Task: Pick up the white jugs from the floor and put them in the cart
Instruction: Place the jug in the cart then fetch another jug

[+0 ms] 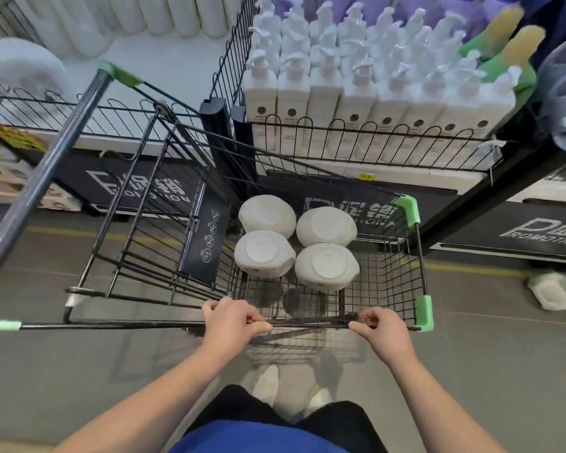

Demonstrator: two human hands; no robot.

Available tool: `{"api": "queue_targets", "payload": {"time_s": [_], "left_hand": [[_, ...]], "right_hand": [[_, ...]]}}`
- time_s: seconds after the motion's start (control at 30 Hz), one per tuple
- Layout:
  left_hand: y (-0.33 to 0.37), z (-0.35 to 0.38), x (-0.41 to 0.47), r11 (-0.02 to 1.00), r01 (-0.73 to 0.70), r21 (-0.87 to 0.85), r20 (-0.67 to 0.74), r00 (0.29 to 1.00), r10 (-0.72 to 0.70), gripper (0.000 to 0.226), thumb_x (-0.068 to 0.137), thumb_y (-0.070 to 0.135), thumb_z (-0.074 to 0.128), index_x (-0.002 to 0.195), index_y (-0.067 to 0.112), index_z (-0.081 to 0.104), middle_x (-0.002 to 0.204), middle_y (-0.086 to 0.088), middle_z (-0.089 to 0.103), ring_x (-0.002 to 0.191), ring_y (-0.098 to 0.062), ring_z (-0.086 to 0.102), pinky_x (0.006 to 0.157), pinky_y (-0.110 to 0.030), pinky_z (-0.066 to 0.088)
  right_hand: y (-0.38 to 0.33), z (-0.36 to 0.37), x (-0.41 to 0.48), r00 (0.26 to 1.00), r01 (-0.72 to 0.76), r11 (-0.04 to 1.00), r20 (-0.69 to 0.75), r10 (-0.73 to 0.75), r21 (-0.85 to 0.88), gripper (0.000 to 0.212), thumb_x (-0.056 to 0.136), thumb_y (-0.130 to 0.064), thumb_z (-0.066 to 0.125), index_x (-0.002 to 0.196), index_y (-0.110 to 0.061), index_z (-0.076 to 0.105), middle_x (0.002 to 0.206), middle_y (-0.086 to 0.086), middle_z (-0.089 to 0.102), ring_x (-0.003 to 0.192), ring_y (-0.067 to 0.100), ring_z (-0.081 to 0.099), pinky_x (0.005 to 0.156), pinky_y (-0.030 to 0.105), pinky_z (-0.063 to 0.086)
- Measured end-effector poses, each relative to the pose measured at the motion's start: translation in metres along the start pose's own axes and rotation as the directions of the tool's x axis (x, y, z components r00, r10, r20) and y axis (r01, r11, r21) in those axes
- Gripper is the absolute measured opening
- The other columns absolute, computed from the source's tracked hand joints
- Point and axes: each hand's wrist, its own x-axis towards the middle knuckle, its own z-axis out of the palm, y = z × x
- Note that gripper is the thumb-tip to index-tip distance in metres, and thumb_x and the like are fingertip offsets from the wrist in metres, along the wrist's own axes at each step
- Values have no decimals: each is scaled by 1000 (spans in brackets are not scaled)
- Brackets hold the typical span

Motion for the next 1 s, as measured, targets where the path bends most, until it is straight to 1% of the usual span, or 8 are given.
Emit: {"api": "queue_targets", "payload": {"time_s": [0.1, 0.23, 0.4, 0.57, 0.77, 0.83, 0.9, 1.0], "left_hand": [[4, 2, 0, 1000, 2, 13, 15, 1000, -3, 24, 80, 65, 75, 84, 42, 81, 92, 24, 72, 110, -6, 49, 99, -35, 18], [8, 2, -1, 999, 0, 45, 0, 1000, 0, 25, 79, 70, 72, 83, 46, 78, 90, 24, 69, 107, -5, 49, 89, -31, 12], [8, 1, -7, 997, 12, 80, -15, 1000, -11, 21, 81, 70, 71, 82, 50, 74, 92, 26, 68, 108, -3, 50, 104, -38, 16], [11, 2, -6, 999, 1, 50, -42, 999, 1, 17, 81, 68, 73, 76, 52, 69, 98, 26, 68, 110, -1, 55, 110, -39, 16], [12, 3, -2, 998, -40, -48, -35, 999, 38, 13, 83, 62, 75, 81, 52, 67, 98, 24, 67, 106, 0, 58, 114, -45, 24], [6, 7, -1, 991, -130, 0, 79, 988, 130, 25, 76, 75, 70, 90, 54, 66, 105, 28, 64, 113, 2, 54, 116, -43, 21], [1, 13, -2, 963, -248, 105, 229, 948, 220, 54, 69, 93, 49, 99, 53, 70, 107, 29, 62, 117, 4, 52, 121, -44, 12], [-3, 18, -1, 943, -293, 155, 240, 937, 252, 64, 73, 86, 35, 102, 46, 75, 103, 27, 65, 114, 3, 56, 121, -45, 14]], "right_hand": [[9, 0, 1, 1000, -3, 1000, -2, 3, -7, 35, 82, -39, 89, 100, -13, 76, 96, 1, 70, 93, 22, 69, 86, 38, 56], [13, -3, 4, 1000, 18, 1000, 4, -18, -9, 43, 83, -45, 87, 112, -14, 76, 109, 2, 70, 97, 17, 65, 83, 30, 48], [12, -6, 0, 997, 65, 997, 36, -64, -28, 40, 86, -48, 83, 110, -17, 75, 105, -3, 65, 96, 14, 59, 85, 29, 48], [16, -10, 0, 995, 78, 997, 57, -78, 7, 36, 89, -47, 80, 113, -22, 73, 107, -5, 60, 103, 14, 59, 89, 29, 46], [16, -23, -6, 996, 62, 995, 65, -67, 79, 35, 89, -45, 80, 114, -23, 71, 111, -4, 64, 101, 14, 62, 82, 26, 41], [18, -26, -9, 986, 97, 994, 131, -104, 55, 38, 87, -48, 82, 117, -27, 70, 111, -9, 62, 101, 10, 59, 82, 26, 41], [21, -23, -13, 951, 190, 981, 257, -172, -47, 33, 87, -48, 81, 115, -32, 73, 115, -11, 63, 106, 5, 55, 89, 29, 45], [24, -14, -18, 943, 220, 968, 282, -179, -120, 10, 94, -40, 76, 104, -36, 76, 112, -14, 66, 113, 9, 62, 100, 35, 50]]}}
